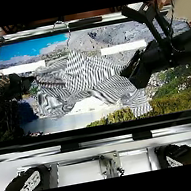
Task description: Fold the shirts.
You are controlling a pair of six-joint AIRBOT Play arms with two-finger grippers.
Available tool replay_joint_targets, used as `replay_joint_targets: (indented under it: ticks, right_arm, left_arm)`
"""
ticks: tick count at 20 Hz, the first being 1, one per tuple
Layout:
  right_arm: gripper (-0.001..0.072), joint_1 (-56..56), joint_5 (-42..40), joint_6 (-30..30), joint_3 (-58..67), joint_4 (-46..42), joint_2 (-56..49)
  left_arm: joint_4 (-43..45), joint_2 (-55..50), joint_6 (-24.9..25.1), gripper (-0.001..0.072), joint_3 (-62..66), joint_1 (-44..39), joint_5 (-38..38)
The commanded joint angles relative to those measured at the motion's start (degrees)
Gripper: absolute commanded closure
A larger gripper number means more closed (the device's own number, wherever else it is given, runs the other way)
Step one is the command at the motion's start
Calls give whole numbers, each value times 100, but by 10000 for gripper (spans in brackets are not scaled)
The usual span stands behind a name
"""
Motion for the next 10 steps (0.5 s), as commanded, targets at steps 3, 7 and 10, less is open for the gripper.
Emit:
replay_joint_targets:
  ticks: [3,7,10]
  right_arm:
    - [626,0,-461,-122,4,-562,4]
    - [627,0,-463,-503,4,-656,2]
    - [627,0,-463,-595,4,-848,4]
  left_arm:
    - [7,4,247,653,48,42,-487]
    - [-354,4,428,652,48,42,-470]
    - [-975,4,647,652,48,42,-490]
